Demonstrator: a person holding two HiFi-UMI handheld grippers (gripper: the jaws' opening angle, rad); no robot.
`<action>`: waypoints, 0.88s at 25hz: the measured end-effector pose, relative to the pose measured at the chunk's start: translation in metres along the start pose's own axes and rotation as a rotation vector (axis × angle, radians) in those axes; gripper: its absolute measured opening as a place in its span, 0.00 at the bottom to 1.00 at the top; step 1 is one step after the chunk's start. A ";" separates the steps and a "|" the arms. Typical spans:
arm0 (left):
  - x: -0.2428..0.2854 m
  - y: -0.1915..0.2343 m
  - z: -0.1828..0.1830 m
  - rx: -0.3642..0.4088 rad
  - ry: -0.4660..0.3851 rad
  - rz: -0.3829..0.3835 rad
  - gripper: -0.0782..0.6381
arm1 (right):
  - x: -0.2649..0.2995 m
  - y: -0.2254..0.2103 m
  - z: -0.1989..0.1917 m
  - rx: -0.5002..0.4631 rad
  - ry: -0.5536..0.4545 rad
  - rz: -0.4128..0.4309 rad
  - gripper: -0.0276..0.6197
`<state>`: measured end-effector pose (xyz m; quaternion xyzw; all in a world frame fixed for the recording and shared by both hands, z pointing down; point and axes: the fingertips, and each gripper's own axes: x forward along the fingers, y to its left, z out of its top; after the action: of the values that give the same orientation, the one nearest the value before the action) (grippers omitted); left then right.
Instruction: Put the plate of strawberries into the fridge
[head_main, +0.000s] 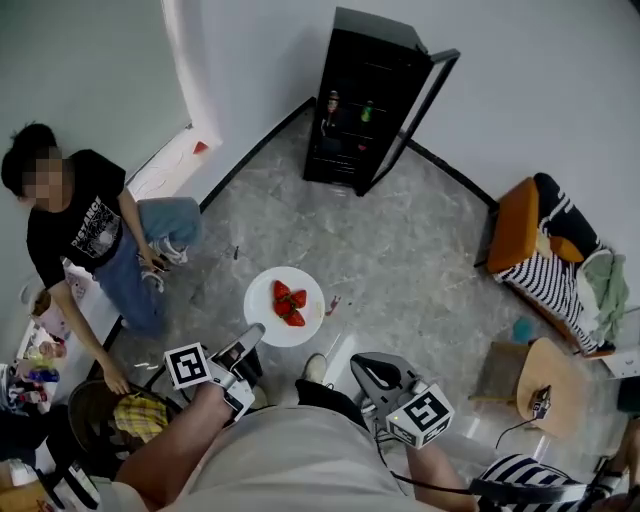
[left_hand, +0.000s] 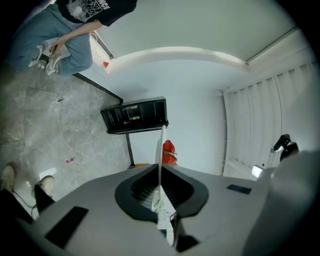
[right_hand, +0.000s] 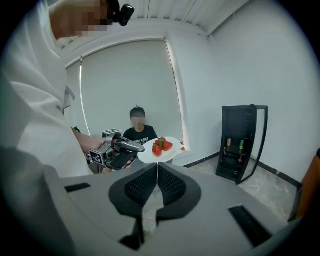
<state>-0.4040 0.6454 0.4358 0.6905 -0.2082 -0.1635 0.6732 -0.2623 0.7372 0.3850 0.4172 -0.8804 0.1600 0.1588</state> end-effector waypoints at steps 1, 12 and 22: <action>0.013 -0.003 0.001 0.001 -0.007 -0.003 0.15 | -0.002 -0.012 0.003 0.004 -0.006 0.012 0.07; 0.138 -0.008 0.014 0.016 -0.052 0.000 0.14 | -0.026 -0.127 0.003 -0.064 -0.014 0.033 0.25; 0.234 0.017 0.090 -0.009 -0.053 0.027 0.14 | 0.029 -0.235 0.025 -0.019 -0.007 -0.005 0.25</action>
<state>-0.2491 0.4488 0.4615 0.6799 -0.2348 -0.1737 0.6726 -0.0985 0.5659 0.4097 0.4185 -0.8814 0.1496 0.1600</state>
